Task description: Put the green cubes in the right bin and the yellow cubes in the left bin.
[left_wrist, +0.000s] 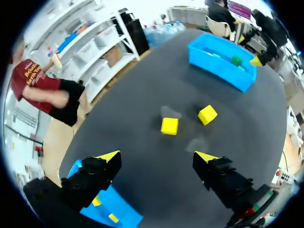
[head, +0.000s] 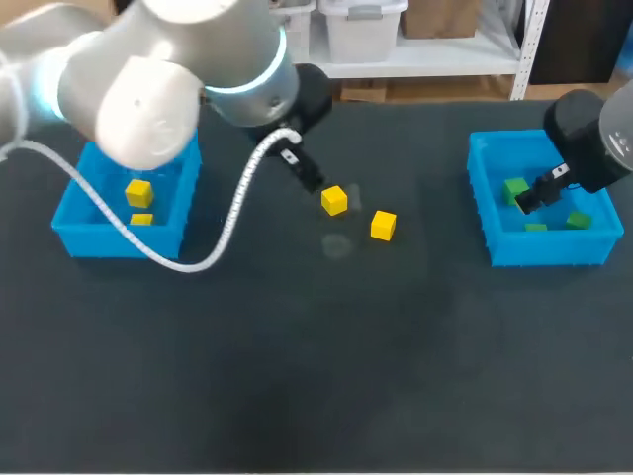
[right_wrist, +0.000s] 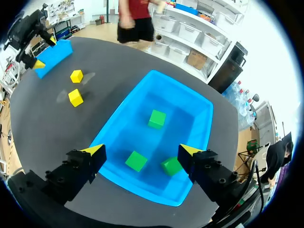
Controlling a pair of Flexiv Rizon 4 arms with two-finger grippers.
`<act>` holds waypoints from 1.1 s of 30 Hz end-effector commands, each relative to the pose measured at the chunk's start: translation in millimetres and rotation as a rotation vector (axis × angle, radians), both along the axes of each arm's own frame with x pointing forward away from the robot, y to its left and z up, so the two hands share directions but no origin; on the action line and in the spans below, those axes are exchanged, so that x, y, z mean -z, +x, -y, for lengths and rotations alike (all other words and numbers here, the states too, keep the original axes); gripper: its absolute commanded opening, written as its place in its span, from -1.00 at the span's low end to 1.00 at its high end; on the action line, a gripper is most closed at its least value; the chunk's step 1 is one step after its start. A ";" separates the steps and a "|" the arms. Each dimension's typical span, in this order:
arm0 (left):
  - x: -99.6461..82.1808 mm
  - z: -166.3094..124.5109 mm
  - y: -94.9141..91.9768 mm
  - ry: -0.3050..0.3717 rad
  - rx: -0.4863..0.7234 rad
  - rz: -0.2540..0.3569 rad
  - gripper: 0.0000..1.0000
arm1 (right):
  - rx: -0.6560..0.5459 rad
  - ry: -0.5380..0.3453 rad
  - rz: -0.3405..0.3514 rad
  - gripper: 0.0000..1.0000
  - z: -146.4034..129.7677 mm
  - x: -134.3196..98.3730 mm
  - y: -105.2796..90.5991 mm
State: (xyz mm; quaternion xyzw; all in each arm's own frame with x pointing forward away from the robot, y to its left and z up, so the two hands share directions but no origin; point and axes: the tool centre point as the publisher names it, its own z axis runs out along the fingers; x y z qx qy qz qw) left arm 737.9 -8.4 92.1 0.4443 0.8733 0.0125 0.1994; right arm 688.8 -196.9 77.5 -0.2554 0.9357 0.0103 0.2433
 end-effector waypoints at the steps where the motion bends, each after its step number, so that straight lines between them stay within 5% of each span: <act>1: 23.5 31.5 20.1 0.049 0.012 -0.063 1.00 | 0.003 -0.001 0.007 1.00 -0.3 0.8 -1.3; 12: 68.1 54.7 27.8 0.115 0.031 -0.133 1.00 | 0.003 -0.001 0.007 1.00 -0.3 0.8 -1.3; 29: 116.2 49.8 45.0 0.189 -0.017 -0.151 1.00 | 0.003 -0.001 0.007 1.00 -0.3 0.8 -1.3; 30: 118.8 48.2 44.5 0.197 -0.020 -0.153 0.37 | 0.003 -0.001 0.007 1.00 -0.3 0.8 -1.3; 31: 119.9 46.0 43.3 0.205 -0.029 -0.144 -0.99 | 0.003 -0.001 0.007 1.00 -0.3 0.8 -1.3; 33: 121.8 41.3 42.1 0.203 -0.048 -0.144 -1.00 | 0.003 -0.001 0.007 1.00 -0.3 0.8 -1.3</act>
